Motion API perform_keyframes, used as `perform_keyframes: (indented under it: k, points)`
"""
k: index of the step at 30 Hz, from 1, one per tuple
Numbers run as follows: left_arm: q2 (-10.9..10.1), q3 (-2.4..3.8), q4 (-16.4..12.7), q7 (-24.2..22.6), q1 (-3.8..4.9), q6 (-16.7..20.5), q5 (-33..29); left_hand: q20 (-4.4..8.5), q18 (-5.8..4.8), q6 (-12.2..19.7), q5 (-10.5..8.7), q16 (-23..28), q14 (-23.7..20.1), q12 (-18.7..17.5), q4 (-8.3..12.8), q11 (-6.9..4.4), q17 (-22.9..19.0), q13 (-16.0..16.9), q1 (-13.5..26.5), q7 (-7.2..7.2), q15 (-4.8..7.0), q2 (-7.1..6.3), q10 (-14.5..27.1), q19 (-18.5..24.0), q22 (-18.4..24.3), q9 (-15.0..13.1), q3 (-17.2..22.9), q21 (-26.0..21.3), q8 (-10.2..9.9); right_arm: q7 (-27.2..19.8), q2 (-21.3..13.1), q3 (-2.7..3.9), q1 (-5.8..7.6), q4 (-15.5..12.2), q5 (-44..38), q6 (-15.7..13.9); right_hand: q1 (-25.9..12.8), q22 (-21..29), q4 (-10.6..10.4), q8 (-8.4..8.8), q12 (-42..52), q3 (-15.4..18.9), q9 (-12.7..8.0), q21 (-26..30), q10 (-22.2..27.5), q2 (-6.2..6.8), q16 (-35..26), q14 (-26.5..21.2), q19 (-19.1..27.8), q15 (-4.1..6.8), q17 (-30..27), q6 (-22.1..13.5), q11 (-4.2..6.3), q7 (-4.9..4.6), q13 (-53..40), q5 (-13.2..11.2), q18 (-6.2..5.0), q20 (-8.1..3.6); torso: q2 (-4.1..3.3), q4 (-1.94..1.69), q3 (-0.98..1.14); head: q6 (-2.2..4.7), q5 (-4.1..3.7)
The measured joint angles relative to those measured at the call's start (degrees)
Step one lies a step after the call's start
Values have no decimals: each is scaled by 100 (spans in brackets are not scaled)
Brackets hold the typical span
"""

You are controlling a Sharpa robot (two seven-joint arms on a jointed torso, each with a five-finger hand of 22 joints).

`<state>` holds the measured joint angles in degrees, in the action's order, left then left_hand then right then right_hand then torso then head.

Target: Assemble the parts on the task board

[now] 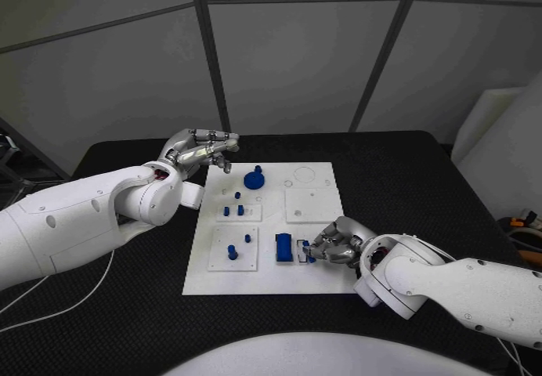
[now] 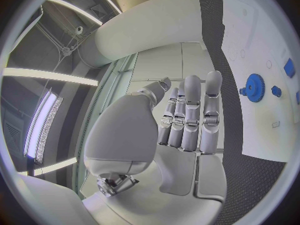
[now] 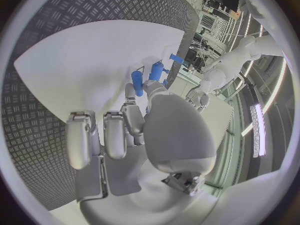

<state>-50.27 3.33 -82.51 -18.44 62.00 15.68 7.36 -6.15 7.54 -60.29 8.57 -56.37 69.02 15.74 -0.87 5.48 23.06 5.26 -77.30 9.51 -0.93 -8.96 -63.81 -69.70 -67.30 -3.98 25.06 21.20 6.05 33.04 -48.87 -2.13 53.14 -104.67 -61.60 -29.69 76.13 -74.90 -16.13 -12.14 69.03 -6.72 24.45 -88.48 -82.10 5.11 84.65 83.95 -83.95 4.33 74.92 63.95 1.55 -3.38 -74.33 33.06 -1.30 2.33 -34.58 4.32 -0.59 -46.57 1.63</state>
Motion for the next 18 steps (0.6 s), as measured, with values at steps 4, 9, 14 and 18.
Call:
perform_keyframes:
  k: [4, 9, 14, 18]
  points:
    - [-4, 0, -3, 0, 0, 0, 0, 0, 0, 0, 0, 0, 0, 0, 0, 0, 0, 0, 0, 0, 0, 0, 0, 0, 0, 0, 0, 0, 0, -25, 44, 0, 0, 32, 33, -10, -68, 0, -14, 0, -28, 31, 12, 0, 0, -7, 0, 0, 0, 0, 0, 0, 0, 0, 0, 2, 0, 0, 0, 1, 0, -13, 13]
    - [-4, 0, -4, 1, 1, 0, 0, 0, 0, 0, 0, 0, 0, 0, 0, 0, 0, -1, 0, 0, 0, 0, 0, 0, 0, 0, 0, 0, 0, -41, 90, 2, 0, 67, 54, -6, -135, 0, -27, -31, -32, 61, 53, 0, 0, -15, 0, 0, 0, 0, -1, 21, -1, 20, 1, 5, -1, 0, 1, 4, -1, -22, 15]
    - [-3, 0, -4, 2, 1, -1, 0, 0, 0, 0, 0, 0, 0, 0, 6, 0, -2, 0, 2, 0, 0, 2, 0, 0, 8, 0, -27, 0, 0, -40, 121, 3, 1, 113, 62, 13, -296, 0, -40, -68, -33, 201, 89, 0, 0, -19, 0, 0, 0, 0, -1, 44, -1, 44, 1, 9, 0, 0, 3, 5, -1, -30, 18]
    - [-3, 1, -4, 2, 1, -1, -1, 0, 0, 0, 0, 0, 0, 0, 0, 0, -5, -1, 24, 0, 0, 24, 0, 0, 9, 0, -33, 0, 0, -31, 147, 7, 4, 130, 63, 54, -470, 0, -42, -94, -33, 357, 117, 0, 0, -28, 0, 0, 0, -1, -1, 63, -1, 63, 1, -65, 0, 0, 7, 5, -1, -36, 26]
